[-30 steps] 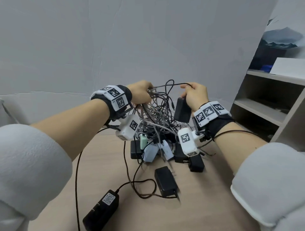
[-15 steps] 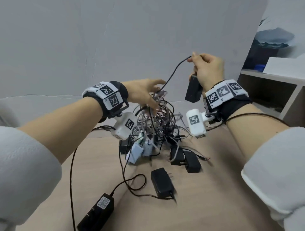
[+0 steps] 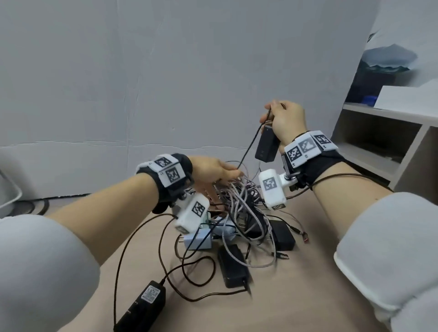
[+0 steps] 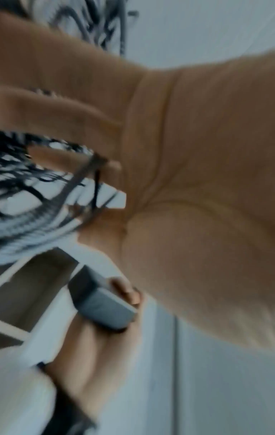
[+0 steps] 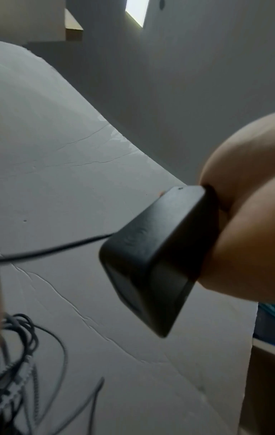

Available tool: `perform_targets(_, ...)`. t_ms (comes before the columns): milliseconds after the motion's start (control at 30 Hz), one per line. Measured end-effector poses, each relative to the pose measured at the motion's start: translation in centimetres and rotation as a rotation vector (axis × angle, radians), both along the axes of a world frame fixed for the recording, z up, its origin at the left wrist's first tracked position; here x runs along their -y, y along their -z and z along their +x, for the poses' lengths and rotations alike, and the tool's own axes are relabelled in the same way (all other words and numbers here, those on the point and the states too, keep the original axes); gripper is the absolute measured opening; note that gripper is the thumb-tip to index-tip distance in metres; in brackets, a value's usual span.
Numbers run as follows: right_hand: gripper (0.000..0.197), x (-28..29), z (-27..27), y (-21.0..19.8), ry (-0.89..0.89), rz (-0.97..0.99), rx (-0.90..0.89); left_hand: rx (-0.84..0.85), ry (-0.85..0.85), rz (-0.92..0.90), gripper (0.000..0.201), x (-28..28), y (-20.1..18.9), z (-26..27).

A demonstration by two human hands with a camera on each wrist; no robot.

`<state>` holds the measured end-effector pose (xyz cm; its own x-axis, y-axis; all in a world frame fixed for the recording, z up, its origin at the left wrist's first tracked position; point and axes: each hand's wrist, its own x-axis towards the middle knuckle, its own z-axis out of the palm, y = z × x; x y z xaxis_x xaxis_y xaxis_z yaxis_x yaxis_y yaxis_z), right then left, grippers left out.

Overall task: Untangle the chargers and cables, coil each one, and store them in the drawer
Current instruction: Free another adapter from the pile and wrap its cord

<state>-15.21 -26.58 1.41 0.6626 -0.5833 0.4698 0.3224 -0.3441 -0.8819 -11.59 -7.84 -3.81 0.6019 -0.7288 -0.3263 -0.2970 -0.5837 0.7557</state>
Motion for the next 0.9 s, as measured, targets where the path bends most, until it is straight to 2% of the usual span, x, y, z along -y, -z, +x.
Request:
perform_targets(100,0.029,0.1,-0.2,-0.4,-0.008,-0.028,-0.003,0.25,-0.057,0.073,0.029,-1.1,-2.4,1.6)
perform_targets(167,0.029,-0.2,-0.3,-0.7,-0.018,-0.018,0.008,0.479,-0.039,0.129,0.031,-1.2,-3.6,2.0)
perform_targets(233,0.029,-0.7,-0.4,-1.2,-0.04,-0.008,0.029,0.632,0.014,0.112,0.027,-0.8,-4.4,1.8)
perform_targets(300,0.029,-1.4,-0.5,-1.6,-0.074,0.001,0.057,0.661,0.076,0.105,0.022,-0.4,-4.5,1.6)
perform_targets(400,0.029,-2.5,-0.8,-2.7,-0.113,0.018,0.11,0.619,0.146,0.19,0.026,0.4,-2.5,2.3)
perform_targets(500,0.028,-3.1,-1.4,-3.5,-0.12,0.033,0.14,0.623,0.122,0.257,0.027,0.7,-0.7,3.4)
perform_targets(633,0.019,-3.0,-1.6,-3.2,-0.087,0.054,0.122,0.787,0.066,0.264,0.023,0.2,-0.3,4.6)
perform_targets(700,0.007,-3.1,-1.5,-2.6,-0.091,0.041,0.081,0.888,-0.014,0.206,0.024,-0.2,-0.6,5.2)
perform_targets(733,0.009,-3.1,-1.3,-2.2,-0.092,0.024,0.043,0.923,-0.055,0.148,0.023,-0.4,-1.0,5.6)
perform_targets(833,0.027,-3.0,-0.5,-0.6,-0.098,-0.064,-0.101,0.942,-0.205,-0.088,0.018,-1.3,-2.7,6.4)
perform_targets(900,0.043,-3.3,-0.2,0.3,-0.133,-0.091,-0.181,0.907,-0.302,-0.269,0.025,-1.6,-4.1,6.6)
